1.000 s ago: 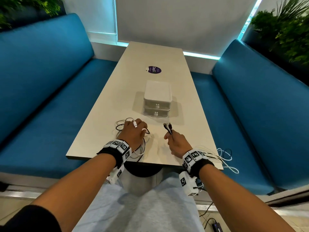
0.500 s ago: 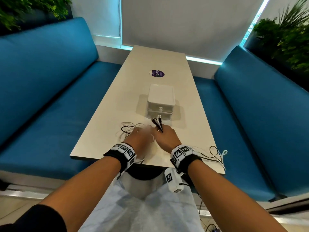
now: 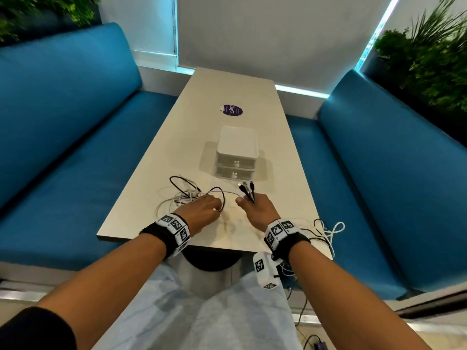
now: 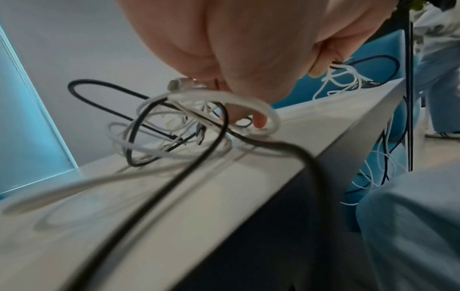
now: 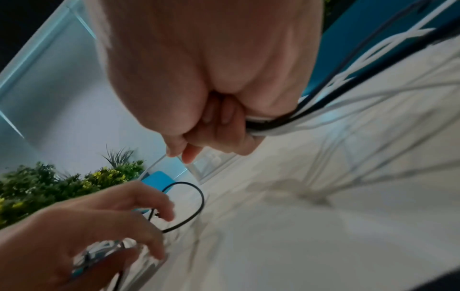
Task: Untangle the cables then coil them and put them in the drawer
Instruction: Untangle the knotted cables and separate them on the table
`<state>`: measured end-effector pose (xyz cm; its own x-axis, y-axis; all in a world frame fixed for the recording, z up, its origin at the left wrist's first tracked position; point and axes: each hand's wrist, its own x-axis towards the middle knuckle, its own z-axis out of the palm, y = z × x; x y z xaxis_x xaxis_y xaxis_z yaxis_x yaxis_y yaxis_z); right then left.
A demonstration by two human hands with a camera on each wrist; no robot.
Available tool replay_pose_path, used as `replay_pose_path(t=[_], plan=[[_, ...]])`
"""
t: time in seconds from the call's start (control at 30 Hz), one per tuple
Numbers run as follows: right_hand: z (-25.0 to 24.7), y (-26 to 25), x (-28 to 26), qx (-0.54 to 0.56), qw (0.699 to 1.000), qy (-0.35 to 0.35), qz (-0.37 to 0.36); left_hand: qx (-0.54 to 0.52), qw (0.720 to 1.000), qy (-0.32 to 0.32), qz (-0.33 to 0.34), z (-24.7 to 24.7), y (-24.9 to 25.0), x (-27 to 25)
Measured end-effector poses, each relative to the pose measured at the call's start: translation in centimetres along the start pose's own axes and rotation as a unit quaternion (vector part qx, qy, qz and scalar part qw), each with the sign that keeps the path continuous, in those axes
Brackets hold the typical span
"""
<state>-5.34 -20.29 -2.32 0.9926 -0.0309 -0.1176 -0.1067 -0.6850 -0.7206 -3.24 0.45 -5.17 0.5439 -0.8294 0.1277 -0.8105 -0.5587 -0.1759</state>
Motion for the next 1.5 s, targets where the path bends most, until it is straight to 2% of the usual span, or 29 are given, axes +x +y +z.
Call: replay_pose_path(t=[0.13,0.2,0.27,0.4,0.47,0.53,0.67,0.77,0.93,1.1,1.2,1.37,1.5], plan=[[0.4,0.2,0.0,-0.094,0.995,-0.035,0.001,-0.104,0.992,0.035,-0.055,-0.4,0.6,0.3],[0.7,0.2,-0.1,-0.108,0.993,-0.042,0.002,-0.152,0.982,0.064,-0.094,-0.6,1.3,0.9],[0.7,0.2,-0.2,-0.104,0.994,-0.047,0.001,-0.133,0.979,0.079,-0.132,-0.6,1.8,1.7],[0.0,0.7,-0.2,-0.1,0.994,-0.043,0.007,-0.014,0.982,0.036,-0.186,-0.9,2.3,2.7],[-0.5,1.4,-0.1,-0.104,0.993,-0.036,0.032,0.012,0.982,0.033,-0.183,-1.4,2.8,3.1],[-1.2,2.3,0.2,-0.091,0.993,-0.024,0.066,0.013,0.983,-0.005,-0.185,-1.7,3.2,3.7],[-1.9,3.6,0.3,-0.052,0.991,0.037,0.119,-0.046,0.975,-0.069,-0.204,-2.2,4.1,5.2],[-2.2,3.5,0.3,-0.003,0.986,0.079,0.147,-0.07,0.97,-0.051,-0.227,-2.1,4.8,5.7],[-1.8,3.4,0.6,0.037,0.984,0.063,0.161,-0.067,0.964,-0.035,-0.256,-1.8,4.9,6.2],[-1.5,3.5,1.0,0.121,0.969,0.117,0.18,-0.067,0.962,-0.027,-0.264,-1.9,5.4,6.4],[-1.5,2.7,1.2,0.137,0.973,0.088,0.163,-0.053,0.968,-0.03,-0.244,-1.9,6.1,6.4],[-1.1,2.1,0.9,0.086,0.983,0.037,0.16,-0.028,0.963,0.0,-0.269,-2.6,6.7,6.4],[-0.8,2.1,0.8,0.098,0.983,0.009,0.154,-0.082,0.972,0.03,-0.219,-2.3,6.4,6.6]])
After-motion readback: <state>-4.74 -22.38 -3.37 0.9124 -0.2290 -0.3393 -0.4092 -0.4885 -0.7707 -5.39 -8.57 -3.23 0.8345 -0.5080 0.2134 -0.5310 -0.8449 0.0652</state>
